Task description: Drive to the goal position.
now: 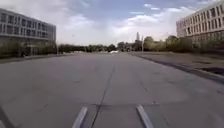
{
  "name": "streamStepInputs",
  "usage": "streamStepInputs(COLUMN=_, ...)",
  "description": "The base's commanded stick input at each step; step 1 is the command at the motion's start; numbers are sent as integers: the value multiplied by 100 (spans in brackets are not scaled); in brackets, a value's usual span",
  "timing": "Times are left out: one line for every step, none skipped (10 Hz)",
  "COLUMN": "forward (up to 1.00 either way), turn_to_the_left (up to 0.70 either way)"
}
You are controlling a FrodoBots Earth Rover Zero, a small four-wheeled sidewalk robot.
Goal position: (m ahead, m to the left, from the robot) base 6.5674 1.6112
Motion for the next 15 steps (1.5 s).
streamStepInputs(forward=70, turn_to_the_left=-14)
streamStepInputs(forward=70, turn_to_the_left=-14)
streamStepInputs(forward=70, turn_to_the_left=-14)
streamStepInputs(forward=70, turn_to_the_left=-14)
streamStepInputs(forward=70, turn_to_the_left=-14)
streamStepInputs(forward=70, turn_to_the_left=-14)
streamStepInputs(forward=70, turn_to_the_left=-10)
streamStepInputs(forward=70, turn_to_the_left=0)
streamStepInputs(forward=70, turn_to_the_left=0)
streamStepInputs(forward=70, turn_to_the_left=0)
streamStepInputs(forward=70, turn_to_the_left=0)
streamStepInputs(forward=70, turn_to_the_left=0)
streamStepInputs(forward=70, turn_to_the_left=0)
streamStepInputs(forward=70, turn_to_the_left=0)
streamStepInputs(forward=70, turn_to_the_left=0)
